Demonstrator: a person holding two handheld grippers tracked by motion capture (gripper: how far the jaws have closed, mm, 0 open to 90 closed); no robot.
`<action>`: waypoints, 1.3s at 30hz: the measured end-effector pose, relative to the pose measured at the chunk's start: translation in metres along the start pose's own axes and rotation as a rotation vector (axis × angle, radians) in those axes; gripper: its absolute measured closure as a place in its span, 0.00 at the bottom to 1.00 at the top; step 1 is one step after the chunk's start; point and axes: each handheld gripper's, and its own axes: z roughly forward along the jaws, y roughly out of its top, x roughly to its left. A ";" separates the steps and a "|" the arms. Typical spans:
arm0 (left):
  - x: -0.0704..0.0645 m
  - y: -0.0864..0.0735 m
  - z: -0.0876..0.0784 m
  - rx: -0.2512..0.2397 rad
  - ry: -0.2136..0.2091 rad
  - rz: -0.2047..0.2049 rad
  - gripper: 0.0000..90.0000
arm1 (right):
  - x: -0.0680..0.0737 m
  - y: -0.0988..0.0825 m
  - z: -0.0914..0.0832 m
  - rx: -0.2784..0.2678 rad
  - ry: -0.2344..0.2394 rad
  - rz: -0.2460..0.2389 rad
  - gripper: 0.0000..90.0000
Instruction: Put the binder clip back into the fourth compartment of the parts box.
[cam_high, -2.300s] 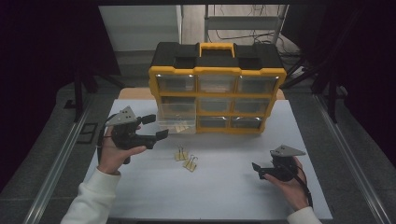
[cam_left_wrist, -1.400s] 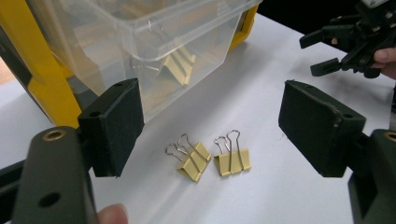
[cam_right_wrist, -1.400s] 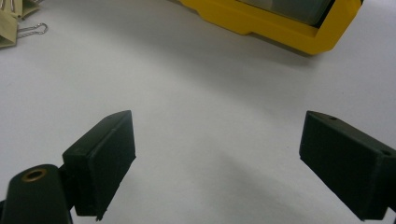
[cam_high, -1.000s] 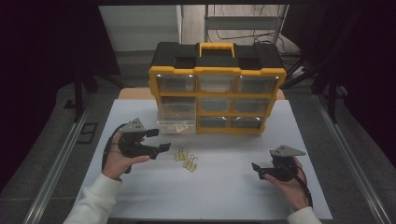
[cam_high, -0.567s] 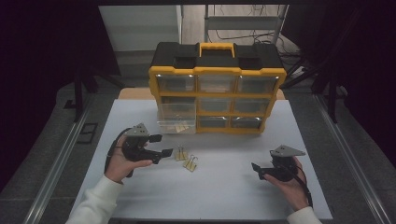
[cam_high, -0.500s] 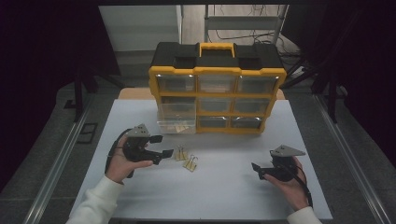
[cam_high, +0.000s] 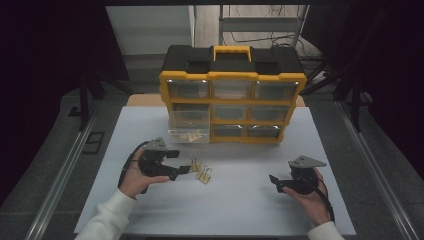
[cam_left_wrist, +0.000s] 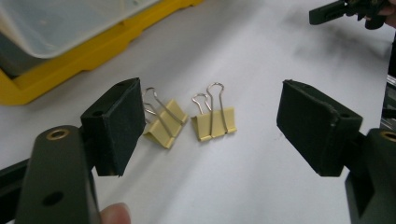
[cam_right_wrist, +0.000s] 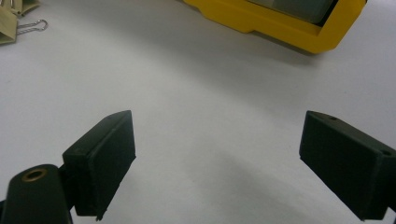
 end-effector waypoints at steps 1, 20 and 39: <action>-0.001 0.000 0.002 0.004 -0.003 0.001 0.26 | 0.000 0.000 0.000 0.000 0.000 0.000 0.12; -0.006 -0.004 0.030 0.059 -0.039 0.001 0.26 | 0.001 0.000 0.001 0.004 0.001 -0.003 0.13; -0.011 -0.004 0.050 0.084 -0.056 0.005 0.27 | 0.001 0.000 0.002 0.007 0.001 -0.005 0.13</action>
